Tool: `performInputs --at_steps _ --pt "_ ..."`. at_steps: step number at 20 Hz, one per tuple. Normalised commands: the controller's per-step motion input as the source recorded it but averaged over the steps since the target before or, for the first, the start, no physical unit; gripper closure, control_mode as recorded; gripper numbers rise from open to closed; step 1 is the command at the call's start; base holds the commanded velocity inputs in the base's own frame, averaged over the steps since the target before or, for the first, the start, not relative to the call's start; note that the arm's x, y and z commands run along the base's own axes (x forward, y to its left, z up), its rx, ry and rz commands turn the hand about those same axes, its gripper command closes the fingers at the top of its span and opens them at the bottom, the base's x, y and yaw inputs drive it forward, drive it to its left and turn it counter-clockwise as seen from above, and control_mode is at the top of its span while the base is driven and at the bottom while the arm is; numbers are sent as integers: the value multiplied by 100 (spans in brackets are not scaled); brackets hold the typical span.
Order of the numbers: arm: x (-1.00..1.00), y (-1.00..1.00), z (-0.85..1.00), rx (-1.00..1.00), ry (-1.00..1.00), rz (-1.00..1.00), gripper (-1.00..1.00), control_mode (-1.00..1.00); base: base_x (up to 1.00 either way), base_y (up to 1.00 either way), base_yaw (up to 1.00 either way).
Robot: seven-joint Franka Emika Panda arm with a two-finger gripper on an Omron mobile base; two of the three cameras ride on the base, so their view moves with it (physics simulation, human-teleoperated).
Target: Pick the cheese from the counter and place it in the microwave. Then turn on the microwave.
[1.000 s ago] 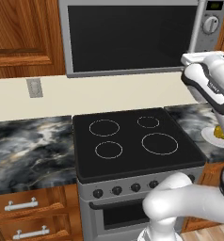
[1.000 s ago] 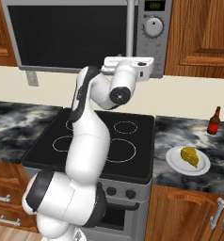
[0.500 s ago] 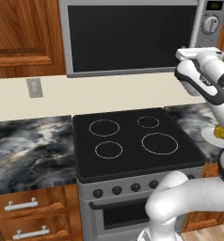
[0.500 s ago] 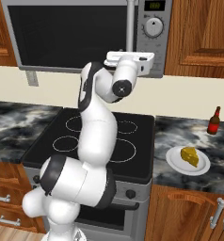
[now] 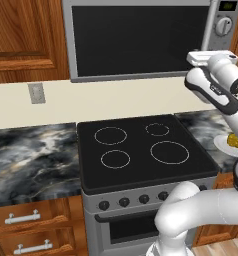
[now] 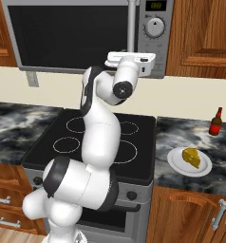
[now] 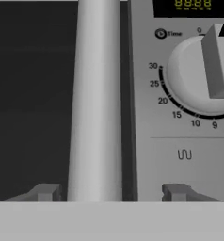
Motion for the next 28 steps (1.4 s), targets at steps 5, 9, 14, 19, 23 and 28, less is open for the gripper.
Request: performInputs --at_steps 5,9,14,19,23,28 --pt "0 0 0 0 0 0 100 -100 0 0 0" --pt "-1 0 0 0 0 0 100 -100 0 0 0" --pt "-31 0 0 0 0 0 100 -100 0 0 0" --pt "-61 0 0 0 0 0 100 -100 0 0 0" --pt "-75 0 0 0 0 0 100 -100 0 0 0" --pt "-77 4 0 0 0 1 100 -100 0 0 0"
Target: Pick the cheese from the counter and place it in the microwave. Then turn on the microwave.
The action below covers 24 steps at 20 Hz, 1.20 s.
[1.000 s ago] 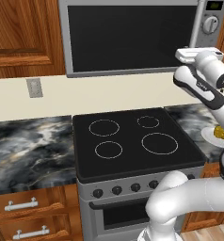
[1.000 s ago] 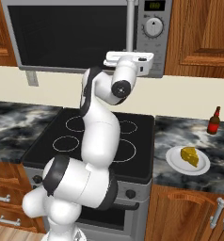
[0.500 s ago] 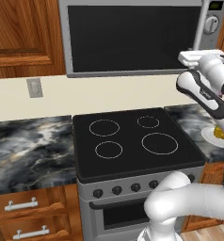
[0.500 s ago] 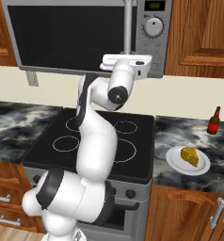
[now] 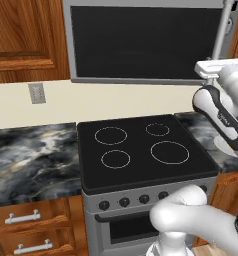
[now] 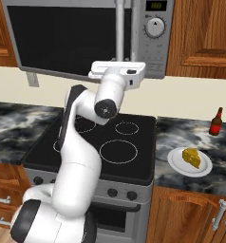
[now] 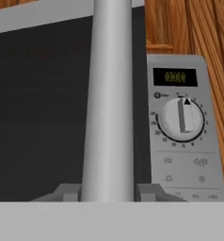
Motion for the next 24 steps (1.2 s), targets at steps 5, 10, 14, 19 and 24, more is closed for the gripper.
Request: performInputs --at_steps 5,10,14,19,24 --pt "-76 11 0 0 0 4 100 -100 0 0 0" --pt "-77 15 0 0 2 6 100 -100 0 0 0" --pt "-75 20 0 0 5 7 100 -100 0 0 0" --pt "-74 25 0 0 6 6 100 -100 0 0 0" --pt "-73 32 0 0 7 6 100 -100 0 0 0"
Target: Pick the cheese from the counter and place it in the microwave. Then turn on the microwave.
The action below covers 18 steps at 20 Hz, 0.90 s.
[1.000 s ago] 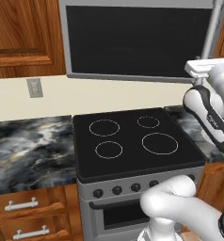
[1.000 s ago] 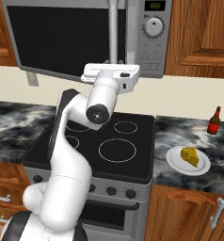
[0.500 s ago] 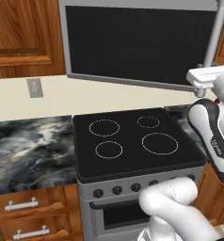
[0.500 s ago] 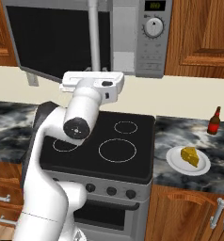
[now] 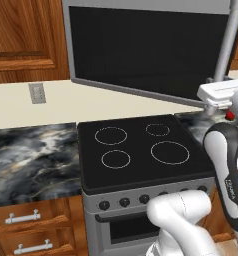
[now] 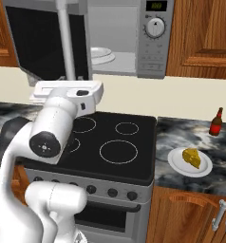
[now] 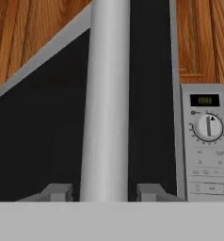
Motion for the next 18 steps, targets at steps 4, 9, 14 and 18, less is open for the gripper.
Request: performInputs --at_steps 4,9,14,18 --pt "-71 36 0 0 8 5 100 -100 0 0 0" --pt "-61 43 0 0 9 3 100 -100 0 0 0" --pt "-44 49 0 0 13 1 100 -100 0 0 0" --pt "-43 48 0 0 11 1 100 -100 0 0 0"
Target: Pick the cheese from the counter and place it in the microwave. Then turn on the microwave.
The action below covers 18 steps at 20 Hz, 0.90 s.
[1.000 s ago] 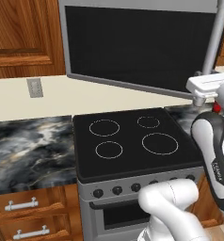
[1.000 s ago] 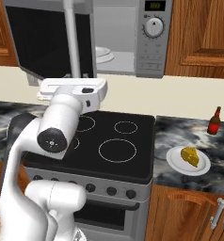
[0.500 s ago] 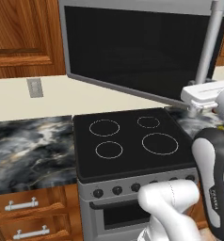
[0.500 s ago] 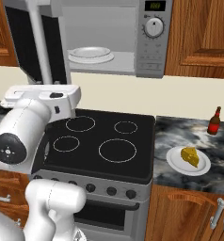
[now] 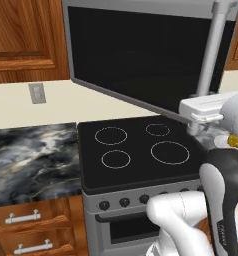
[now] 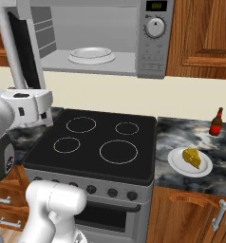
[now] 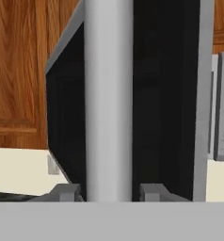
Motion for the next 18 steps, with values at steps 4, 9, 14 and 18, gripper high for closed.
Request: performInputs --at_steps 4,9,14,18 --pt "-36 49 0 -1 4 0 100 -100 0 0 0" --pt "-25 46 0 -2 0 0 100 -100 0 0 0" --pt "-19 50 0 -3 0 2 100 -100 0 0 0" --pt "-11 52 0 -2 0 2 100 -100 0 0 0"
